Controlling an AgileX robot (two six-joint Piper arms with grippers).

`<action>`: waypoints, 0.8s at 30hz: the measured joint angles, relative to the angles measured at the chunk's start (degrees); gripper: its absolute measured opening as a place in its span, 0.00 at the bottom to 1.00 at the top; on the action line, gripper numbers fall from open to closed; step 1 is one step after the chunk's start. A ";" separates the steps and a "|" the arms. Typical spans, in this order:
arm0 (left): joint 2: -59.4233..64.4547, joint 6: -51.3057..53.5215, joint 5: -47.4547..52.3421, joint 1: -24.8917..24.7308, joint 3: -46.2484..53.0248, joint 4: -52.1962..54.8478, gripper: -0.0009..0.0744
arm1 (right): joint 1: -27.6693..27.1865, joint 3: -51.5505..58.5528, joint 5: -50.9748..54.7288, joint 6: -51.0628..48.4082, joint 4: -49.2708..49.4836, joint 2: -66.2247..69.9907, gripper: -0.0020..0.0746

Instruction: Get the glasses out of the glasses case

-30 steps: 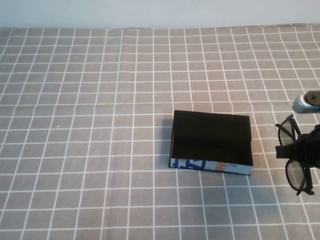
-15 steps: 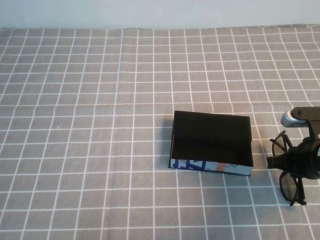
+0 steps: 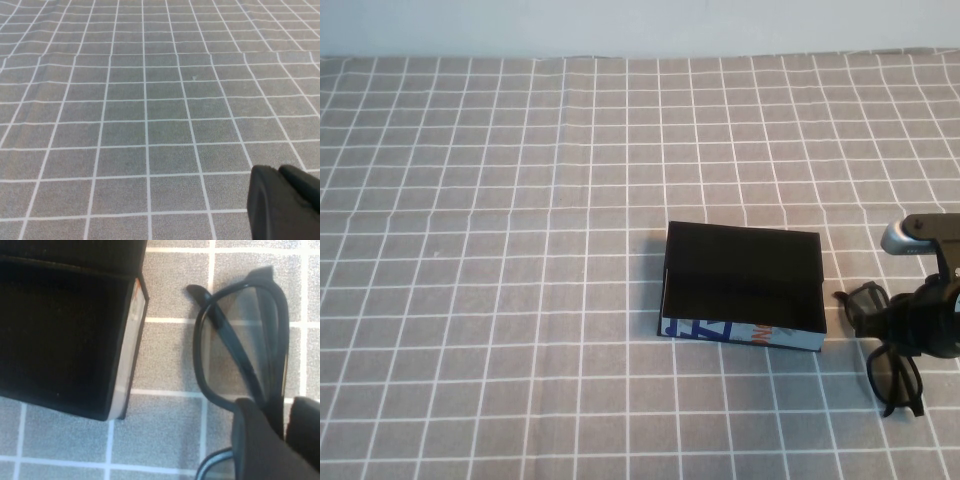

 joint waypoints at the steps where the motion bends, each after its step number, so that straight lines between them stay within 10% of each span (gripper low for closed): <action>1: 0.00 0.00 0.00 0.00 0.00 0.00 0.01 | 0.00 0.00 0.00 0.00 -0.29 0.00 0.22; 13: 0.00 0.00 0.00 0.00 0.00 0.00 0.01 | 0.00 -0.89 0.95 0.00 -1.46 -5.16 0.22; 24: 0.00 0.00 0.00 0.00 0.00 0.00 0.01 | 0.00 -7.18 5.63 -6.07 -3.87 -26.03 0.02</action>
